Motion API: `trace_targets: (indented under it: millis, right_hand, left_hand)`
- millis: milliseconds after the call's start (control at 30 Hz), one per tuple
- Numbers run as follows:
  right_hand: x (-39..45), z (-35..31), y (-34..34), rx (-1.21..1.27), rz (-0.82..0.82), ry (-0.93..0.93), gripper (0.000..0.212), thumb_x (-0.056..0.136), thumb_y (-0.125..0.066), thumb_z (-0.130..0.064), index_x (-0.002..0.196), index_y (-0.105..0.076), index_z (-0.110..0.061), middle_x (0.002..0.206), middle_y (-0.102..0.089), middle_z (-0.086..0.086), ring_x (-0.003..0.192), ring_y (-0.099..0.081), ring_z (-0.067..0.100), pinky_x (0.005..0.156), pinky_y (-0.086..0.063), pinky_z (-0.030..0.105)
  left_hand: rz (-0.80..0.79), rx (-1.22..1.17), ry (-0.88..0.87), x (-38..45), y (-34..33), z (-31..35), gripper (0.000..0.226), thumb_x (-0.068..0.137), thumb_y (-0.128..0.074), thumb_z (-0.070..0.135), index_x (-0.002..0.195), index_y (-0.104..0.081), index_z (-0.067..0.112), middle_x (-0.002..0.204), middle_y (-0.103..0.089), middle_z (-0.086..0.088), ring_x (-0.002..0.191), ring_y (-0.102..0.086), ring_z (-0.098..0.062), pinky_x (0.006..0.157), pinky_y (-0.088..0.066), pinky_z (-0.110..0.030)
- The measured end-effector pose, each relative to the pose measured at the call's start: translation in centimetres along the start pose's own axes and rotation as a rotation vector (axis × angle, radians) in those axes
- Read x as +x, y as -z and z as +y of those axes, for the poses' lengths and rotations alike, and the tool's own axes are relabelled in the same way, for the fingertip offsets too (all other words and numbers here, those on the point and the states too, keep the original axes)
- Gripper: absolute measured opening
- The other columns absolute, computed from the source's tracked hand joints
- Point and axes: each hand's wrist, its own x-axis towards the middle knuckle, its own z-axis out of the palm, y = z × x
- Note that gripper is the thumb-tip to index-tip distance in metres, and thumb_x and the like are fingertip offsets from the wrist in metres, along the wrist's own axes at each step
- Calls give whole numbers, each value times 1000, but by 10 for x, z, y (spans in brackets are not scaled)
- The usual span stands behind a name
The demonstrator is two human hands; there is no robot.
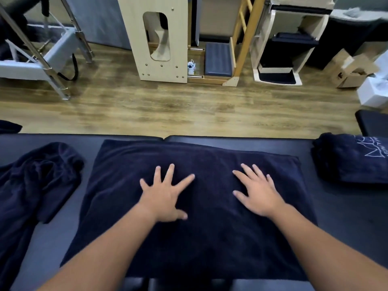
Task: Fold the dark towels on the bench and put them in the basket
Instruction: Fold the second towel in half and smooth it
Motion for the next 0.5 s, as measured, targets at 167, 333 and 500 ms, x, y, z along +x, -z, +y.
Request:
trace_targets:
  millis: [167,333,500]
  right_hand:
    - [19,26,4,83,-11,-385,66,92,-30,-76,149,0,-62,167,12,-10,152,17,33,108,-5,79]
    - [36,25,13,172,-26,-495,76,93,-32,-72,156,4,-48,167,17,3,151,19,37,108,-3,80]
    - [6,1,-20,-65,42,-161,68,99,-21,-66,157,7,-44,167,16,0,151,20,35,110,-4,77]
  left_hand:
    - [-87,-30,101,12,-3,21,136,61,-85,66,139,26,69,154,49,-5,146,27,-51,103,-19,-81]
    - [-77,2,107,16,-4,20,138,59,-83,71,137,30,69,151,52,-6,146,28,-51,104,-21,-80]
    - [-32,11,74,10,-10,14,131,64,-75,77,141,30,64,154,49,-4,147,30,-46,108,-19,-77]
